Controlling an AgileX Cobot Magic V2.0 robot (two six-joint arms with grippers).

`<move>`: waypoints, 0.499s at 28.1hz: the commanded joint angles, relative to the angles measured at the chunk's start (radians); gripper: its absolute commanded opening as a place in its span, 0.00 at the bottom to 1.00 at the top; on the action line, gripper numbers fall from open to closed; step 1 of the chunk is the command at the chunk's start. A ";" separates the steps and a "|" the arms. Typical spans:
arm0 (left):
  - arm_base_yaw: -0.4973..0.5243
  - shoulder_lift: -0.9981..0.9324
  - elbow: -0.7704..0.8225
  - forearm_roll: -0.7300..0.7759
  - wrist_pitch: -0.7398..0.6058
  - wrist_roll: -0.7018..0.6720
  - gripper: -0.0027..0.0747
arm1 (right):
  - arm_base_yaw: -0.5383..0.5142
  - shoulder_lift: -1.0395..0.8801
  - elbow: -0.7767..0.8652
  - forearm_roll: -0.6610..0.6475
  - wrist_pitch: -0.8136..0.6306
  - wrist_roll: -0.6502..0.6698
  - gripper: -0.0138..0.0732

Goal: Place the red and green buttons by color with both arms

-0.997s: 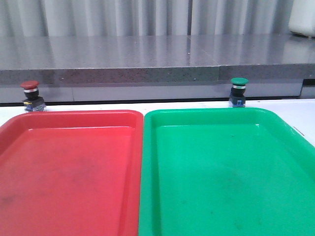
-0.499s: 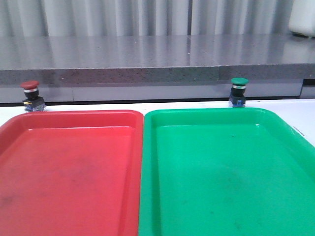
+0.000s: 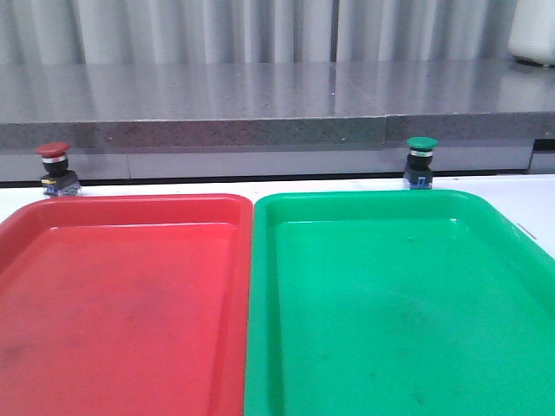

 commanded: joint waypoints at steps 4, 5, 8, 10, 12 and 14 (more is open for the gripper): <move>-0.006 -0.015 0.024 -0.010 -0.086 -0.006 0.01 | 0.001 -0.017 -0.007 -0.004 -0.093 -0.002 0.08; -0.006 -0.015 0.024 -0.010 -0.091 -0.006 0.01 | 0.001 -0.017 -0.008 -0.004 -0.093 -0.002 0.08; -0.006 -0.015 0.021 -0.010 -0.128 -0.006 0.01 | 0.001 -0.017 -0.021 -0.004 -0.084 -0.002 0.08; -0.006 -0.015 0.011 -0.010 -0.145 -0.006 0.01 | 0.001 -0.017 -0.039 -0.004 -0.080 -0.002 0.08; -0.006 -0.015 -0.010 -0.010 -0.140 -0.006 0.01 | 0.001 -0.017 -0.059 -0.004 -0.077 -0.002 0.08; -0.006 -0.015 -0.038 -0.010 -0.133 -0.006 0.01 | 0.001 -0.017 -0.087 -0.004 -0.071 -0.002 0.08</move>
